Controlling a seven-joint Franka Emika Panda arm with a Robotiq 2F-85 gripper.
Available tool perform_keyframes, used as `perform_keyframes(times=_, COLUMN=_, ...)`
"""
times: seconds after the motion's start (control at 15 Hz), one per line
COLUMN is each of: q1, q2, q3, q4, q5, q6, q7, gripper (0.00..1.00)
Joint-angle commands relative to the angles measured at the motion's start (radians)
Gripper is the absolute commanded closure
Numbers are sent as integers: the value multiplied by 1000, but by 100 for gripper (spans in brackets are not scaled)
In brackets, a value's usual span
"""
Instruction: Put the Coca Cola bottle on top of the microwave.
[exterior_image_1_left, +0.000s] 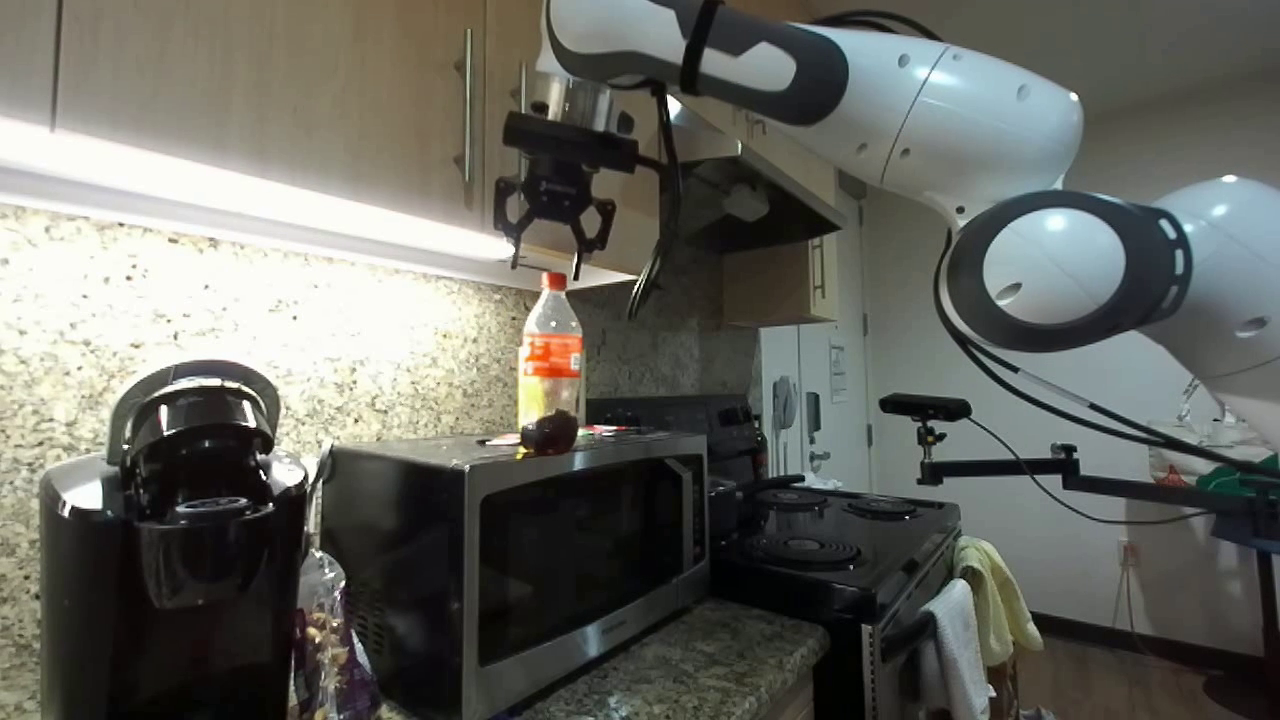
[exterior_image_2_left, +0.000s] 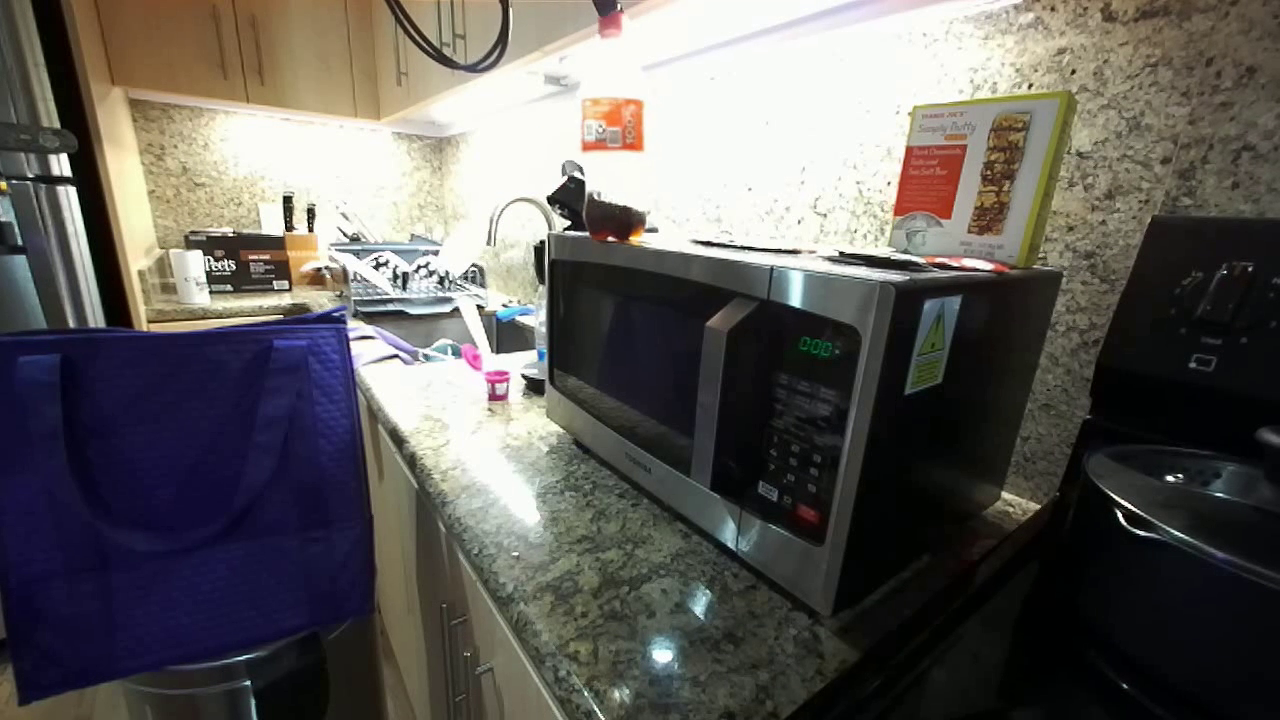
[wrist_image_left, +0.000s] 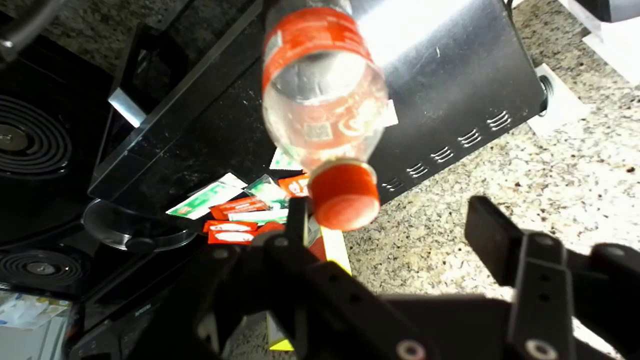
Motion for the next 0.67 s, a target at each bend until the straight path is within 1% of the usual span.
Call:
perform_keyframes(times=0.0, q1=-13, q2=1, q3=6, q4=0, q5=24, q6=62, q7=31, gripper=0)
perform_keyframes(times=0.13, q1=-13, q2=3, q3=8, q4=0, q5=28, q6=81, q7=51, gripper=0)
perform_keyframes(times=0.27, q1=-9, q2=3, q3=3, q4=0, q5=22, q6=74, q7=73, gripper=0)
perform_keyframes(times=0.33, q1=21, q2=-15, q3=-23, q4=0, q5=-22, q6=71, q7=70, gripper=0)
perform_keyframes(times=0.4, q1=42, q2=-32, q3=-42, q4=2, q5=-49, q6=38, q7=83, gripper=0)
perform_keyframes(times=0.6, q1=86, q2=-93, q3=-53, q4=15, q5=-52, q6=-35, q7=146, gripper=0)
